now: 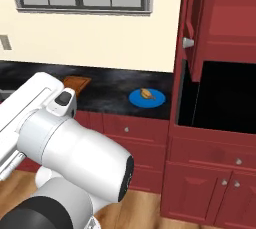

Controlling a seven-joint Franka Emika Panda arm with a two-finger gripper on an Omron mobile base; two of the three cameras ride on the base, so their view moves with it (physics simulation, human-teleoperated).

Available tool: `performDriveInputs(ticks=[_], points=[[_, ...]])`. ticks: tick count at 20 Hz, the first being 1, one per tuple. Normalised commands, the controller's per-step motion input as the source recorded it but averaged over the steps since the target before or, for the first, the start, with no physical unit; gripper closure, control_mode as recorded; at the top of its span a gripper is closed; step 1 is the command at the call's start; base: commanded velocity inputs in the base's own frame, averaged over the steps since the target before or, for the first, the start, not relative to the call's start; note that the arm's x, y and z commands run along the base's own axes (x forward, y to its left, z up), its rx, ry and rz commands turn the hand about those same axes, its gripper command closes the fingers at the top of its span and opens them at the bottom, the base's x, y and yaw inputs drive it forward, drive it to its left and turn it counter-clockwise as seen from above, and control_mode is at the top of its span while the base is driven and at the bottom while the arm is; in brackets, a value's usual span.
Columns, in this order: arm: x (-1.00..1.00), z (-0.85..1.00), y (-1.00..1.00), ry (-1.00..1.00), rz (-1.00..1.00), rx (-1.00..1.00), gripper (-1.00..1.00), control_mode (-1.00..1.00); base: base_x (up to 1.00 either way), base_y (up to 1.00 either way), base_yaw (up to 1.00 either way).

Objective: Pick the chicken drumstick from the plate and place it on the cutting board. Then pick the condiment bottle from the cabinet and place it next to the cutting board.

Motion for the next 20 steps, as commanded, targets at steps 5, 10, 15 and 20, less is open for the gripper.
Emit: performDriveInputs(ticks=[5,10,15,20], points=[[0.0,0.0,0.0,0.0,0.0,0.0,1.0,1.0,0.0,0.58,0.0],[0.0,0.0,0.0,0.0,0.0,0.0,1.0,1.0,0.0,0.56,0.0],[0.0,0.0,0.0,0.0,0.0,0.0,1.0,1.0,0.0,0.56,0.0],[0.0,0.0,0.0,0.0,0.0,0.0,1.0,1.0,0.0,0.56,0.0]])
